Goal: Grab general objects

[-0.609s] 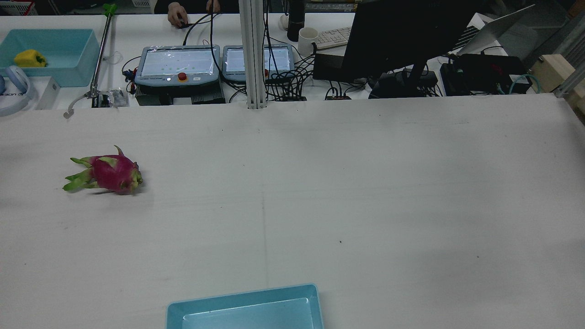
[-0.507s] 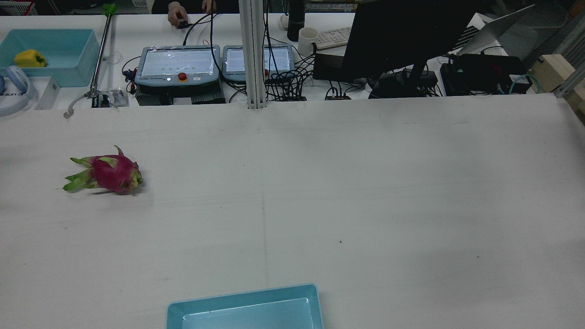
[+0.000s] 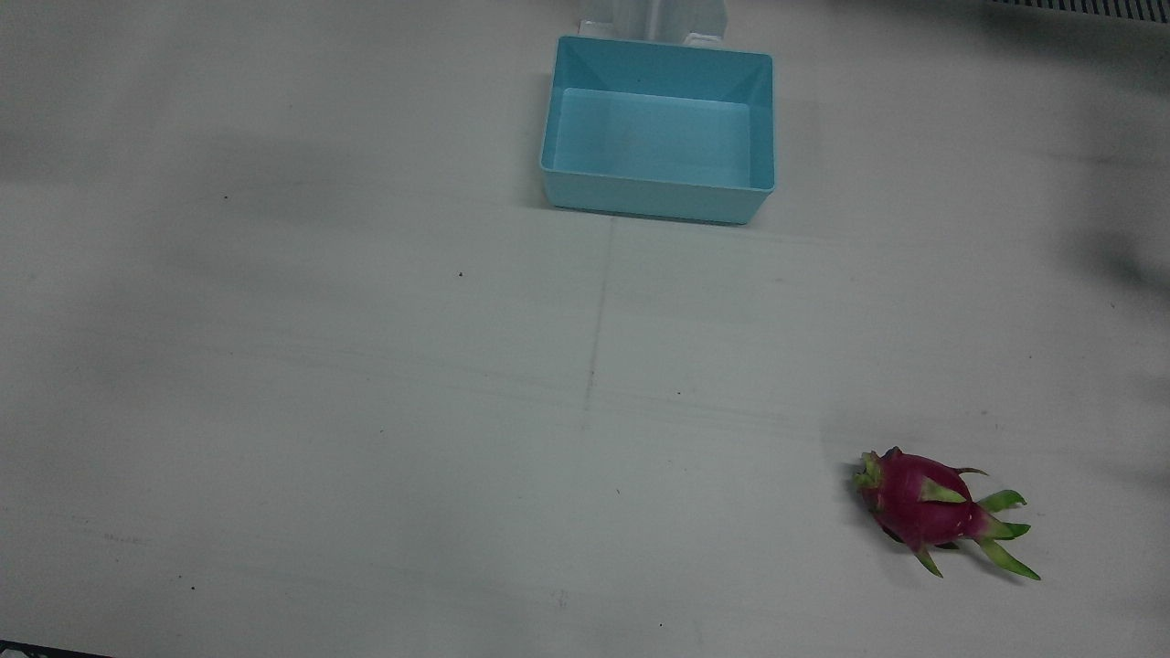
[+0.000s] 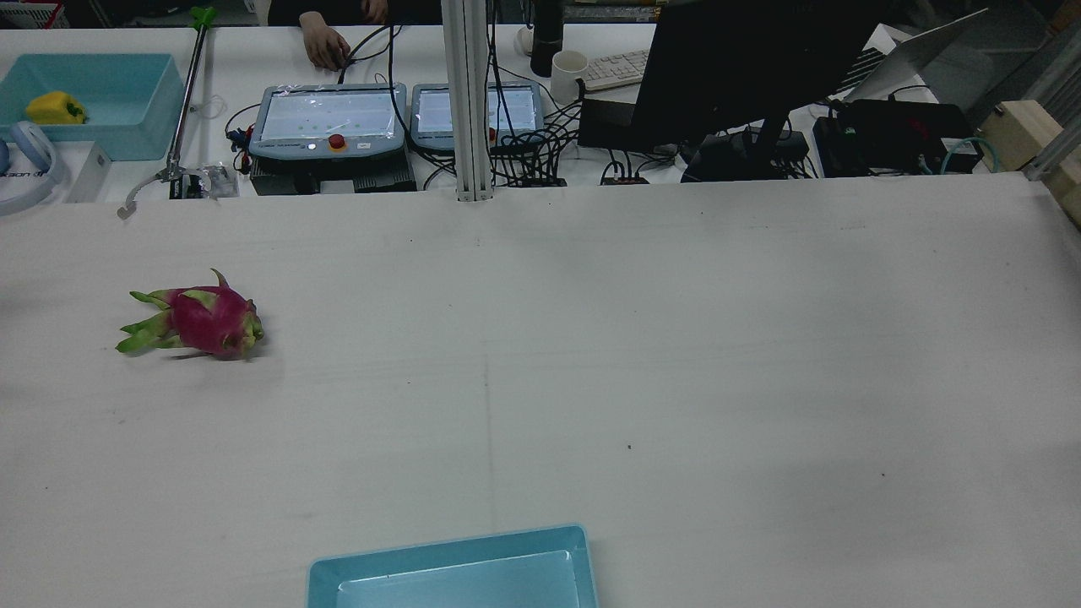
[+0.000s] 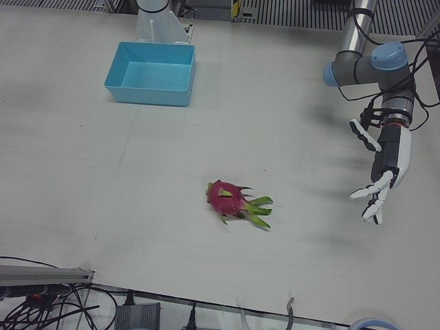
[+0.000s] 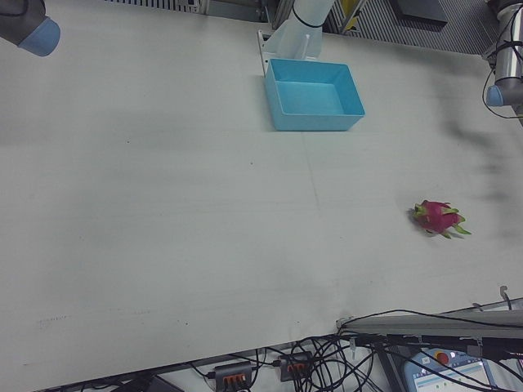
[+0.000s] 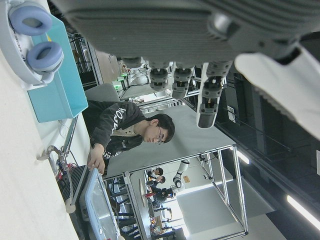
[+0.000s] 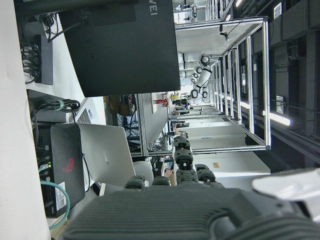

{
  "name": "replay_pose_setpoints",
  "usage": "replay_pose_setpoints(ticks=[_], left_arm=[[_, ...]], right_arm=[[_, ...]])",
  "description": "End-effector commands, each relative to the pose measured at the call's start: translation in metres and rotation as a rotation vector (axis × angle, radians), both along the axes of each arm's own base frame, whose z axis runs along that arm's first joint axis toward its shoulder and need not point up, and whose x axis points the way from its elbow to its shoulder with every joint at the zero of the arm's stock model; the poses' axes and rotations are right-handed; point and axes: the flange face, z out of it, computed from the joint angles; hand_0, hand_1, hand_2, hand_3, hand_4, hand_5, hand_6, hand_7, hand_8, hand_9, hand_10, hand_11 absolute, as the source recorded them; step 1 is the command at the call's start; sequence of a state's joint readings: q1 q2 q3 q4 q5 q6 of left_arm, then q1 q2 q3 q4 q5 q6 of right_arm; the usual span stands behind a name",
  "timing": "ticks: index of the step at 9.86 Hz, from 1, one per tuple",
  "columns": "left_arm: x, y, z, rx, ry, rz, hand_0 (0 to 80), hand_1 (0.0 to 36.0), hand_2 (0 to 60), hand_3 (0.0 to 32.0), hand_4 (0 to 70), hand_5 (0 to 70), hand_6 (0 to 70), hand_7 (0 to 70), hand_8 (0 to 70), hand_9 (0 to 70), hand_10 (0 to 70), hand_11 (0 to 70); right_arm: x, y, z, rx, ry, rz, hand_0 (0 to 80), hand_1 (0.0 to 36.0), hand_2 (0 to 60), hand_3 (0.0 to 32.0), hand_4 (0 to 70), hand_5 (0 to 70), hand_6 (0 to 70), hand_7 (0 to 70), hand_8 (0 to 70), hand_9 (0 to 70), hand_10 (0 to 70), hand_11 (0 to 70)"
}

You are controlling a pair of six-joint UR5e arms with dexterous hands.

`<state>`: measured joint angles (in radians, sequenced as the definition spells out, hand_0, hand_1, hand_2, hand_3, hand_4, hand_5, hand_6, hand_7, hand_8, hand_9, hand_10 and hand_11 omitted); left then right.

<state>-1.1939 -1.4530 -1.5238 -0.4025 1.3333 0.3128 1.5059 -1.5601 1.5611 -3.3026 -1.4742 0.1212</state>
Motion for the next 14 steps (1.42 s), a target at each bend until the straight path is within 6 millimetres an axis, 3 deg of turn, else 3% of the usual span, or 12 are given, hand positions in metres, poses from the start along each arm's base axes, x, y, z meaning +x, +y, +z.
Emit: replay_pose_setpoints(ticks=[1, 4, 6, 7, 8, 10, 11, 12, 14], left_arm=[[-0.003, 0.007, 0.024, -0.022, 0.005, 0.003, 43.2, 0.8, 0.0, 0.0, 19.0, 16.1, 9.4, 16.5, 15.5, 5.3, 1.2, 1.5], [-0.008, 0.013, 0.024, -0.013, -0.027, -0.009, 42.5, 0.3, 0.0, 0.0, 18.1, 15.1, 8.7, 15.9, 15.6, 5.1, 1.0, 1.2], [-0.012, 0.034, -0.008, 0.087, -0.251, -0.048, 44.7, 1.7, 0.0, 0.0, 18.9, 15.7, 8.5, 15.8, 14.1, 4.7, 0.9, 1.3], [-0.005, 0.031, -0.021, 0.142, -0.345, -0.031, 45.9, 2.8, 0.0, 0.0, 18.9, 15.5, 8.4, 15.4, 13.5, 4.7, 0.8, 1.3], [0.004, 0.022, -0.042, 0.206, -0.404, -0.018, 45.4, 1.7, 0.0, 0.0, 18.9, 14.6, 7.9, 14.9, 14.0, 4.2, 0.0, 0.0], [0.018, 0.003, -0.085, 0.318, -0.535, -0.027, 46.3, 4.1, 0.0, 0.0, 12.4, 13.1, 3.7, 8.9, 13.0, 1.3, 1.1, 1.8], [0.031, -0.024, -0.11, 0.336, -0.597, -0.022, 47.0, 6.1, 0.0, 1.6, 10.2, 12.7, 2.6, 7.6, 11.2, 0.2, 0.1, 0.5], [0.04, -0.035, -0.128, 0.38, -0.698, -0.038, 46.9, 6.4, 0.0, 3.8, 8.5, 9.7, 2.2, 6.9, 10.2, 0.0, 0.0, 0.1], [0.064, -0.032, -0.142, 0.412, -0.79, -0.035, 46.7, 6.7, 0.0, 3.6, 7.1, 8.2, 1.8, 6.4, 9.1, 0.0, 0.0, 0.0]], right_arm=[[0.0, 0.0, 0.0, 0.0, 0.0, 0.001, 0.0, 0.0, 0.0, 0.0, 0.0, 0.0, 0.0, 0.0, 0.0, 0.0, 0.0, 0.0], [0.0, 0.0, 0.0, 0.001, 0.0, 0.001, 0.0, 0.0, 0.0, 0.0, 0.0, 0.0, 0.0, 0.0, 0.0, 0.0, 0.0, 0.0], [0.0, 0.0, 0.0, 0.001, 0.0, 0.001, 0.0, 0.0, 0.0, 0.0, 0.0, 0.0, 0.0, 0.0, 0.0, 0.0, 0.0, 0.0], [0.0, 0.0, 0.0, 0.001, 0.0, 0.001, 0.0, 0.0, 0.0, 0.0, 0.0, 0.0, 0.0, 0.0, 0.0, 0.0, 0.0, 0.0], [0.0, 0.0, 0.0, 0.001, 0.0, 0.001, 0.0, 0.0, 0.0, 0.0, 0.0, 0.0, 0.0, 0.0, 0.0, 0.0, 0.0, 0.0], [0.0, 0.0, 0.0, 0.001, 0.0, 0.001, 0.0, 0.0, 0.0, 0.0, 0.0, 0.0, 0.0, 0.0, 0.0, 0.0, 0.0, 0.0], [0.0, 0.0, 0.0, 0.001, 0.0, 0.001, 0.0, 0.0, 0.0, 0.0, 0.0, 0.0, 0.0, 0.0, 0.0, 0.0, 0.0, 0.0], [0.0, 0.0, 0.0, 0.001, 0.0, 0.001, 0.0, 0.0, 0.0, 0.0, 0.0, 0.0, 0.0, 0.0, 0.0, 0.0, 0.0, 0.0], [-0.001, 0.0, 0.0, 0.001, 0.0, -0.001, 0.0, 0.0, 0.0, 0.0, 0.0, 0.0, 0.0, 0.0, 0.0, 0.0, 0.0, 0.0]])
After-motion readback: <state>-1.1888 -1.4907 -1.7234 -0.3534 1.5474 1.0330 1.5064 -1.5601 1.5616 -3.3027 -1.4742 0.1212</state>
